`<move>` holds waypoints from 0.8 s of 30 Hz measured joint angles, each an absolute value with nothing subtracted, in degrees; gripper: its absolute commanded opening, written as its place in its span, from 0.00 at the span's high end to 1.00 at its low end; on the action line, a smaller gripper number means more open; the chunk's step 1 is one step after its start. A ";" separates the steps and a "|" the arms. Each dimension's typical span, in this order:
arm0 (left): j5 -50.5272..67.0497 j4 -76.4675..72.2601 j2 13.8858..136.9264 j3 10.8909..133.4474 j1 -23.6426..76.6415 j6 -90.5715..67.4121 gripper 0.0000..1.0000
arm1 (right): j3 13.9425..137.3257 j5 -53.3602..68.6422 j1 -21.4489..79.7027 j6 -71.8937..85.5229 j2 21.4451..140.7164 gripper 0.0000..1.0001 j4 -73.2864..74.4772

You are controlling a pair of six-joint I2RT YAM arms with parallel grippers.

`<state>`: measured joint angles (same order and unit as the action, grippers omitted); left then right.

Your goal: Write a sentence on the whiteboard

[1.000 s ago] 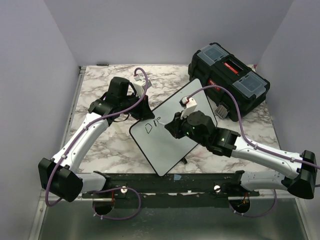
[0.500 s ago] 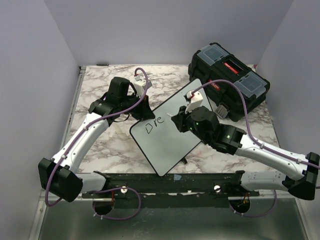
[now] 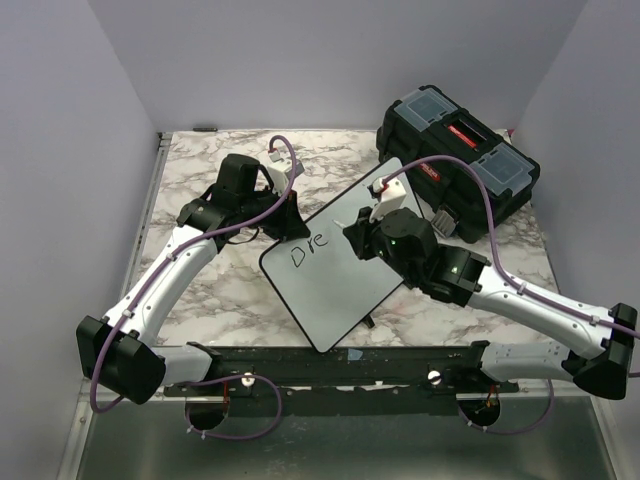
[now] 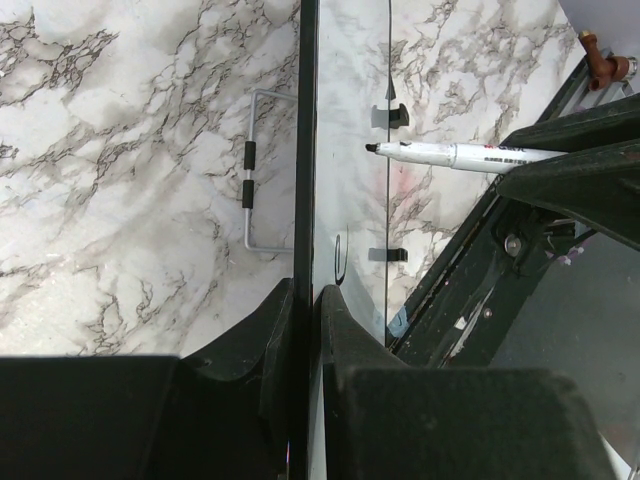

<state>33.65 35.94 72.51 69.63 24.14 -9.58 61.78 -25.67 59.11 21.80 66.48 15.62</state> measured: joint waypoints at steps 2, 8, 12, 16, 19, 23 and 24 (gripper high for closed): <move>33.65 35.92 72.51 69.63 24.12 -9.58 1.00 | 61.78 -25.67 58.85 21.80 66.74 0.99 15.51; 33.65 35.90 72.51 69.63 24.14 -9.63 1.00 | 61.78 -25.65 58.50 21.78 67.99 0.99 15.18; 33.67 35.90 72.51 69.63 24.14 -9.63 1.00 | 61.78 -25.63 58.41 21.78 68.82 0.99 15.00; 33.63 35.90 72.51 69.63 24.12 -9.63 1.00 | 61.78 -25.61 58.41 21.74 69.12 0.99 14.74; 33.63 35.92 72.51 69.63 24.12 -9.63 1.00 | 61.78 -25.41 58.41 21.58 69.12 0.99 14.70; 33.63 35.92 72.51 69.63 24.12 -9.63 1.00 | 61.78 -24.10 58.37 20.99 69.12 0.99 14.55; 33.63 35.92 72.51 69.63 24.12 -9.63 1.00 | 61.76 -23.59 58.37 20.86 69.12 0.99 14.50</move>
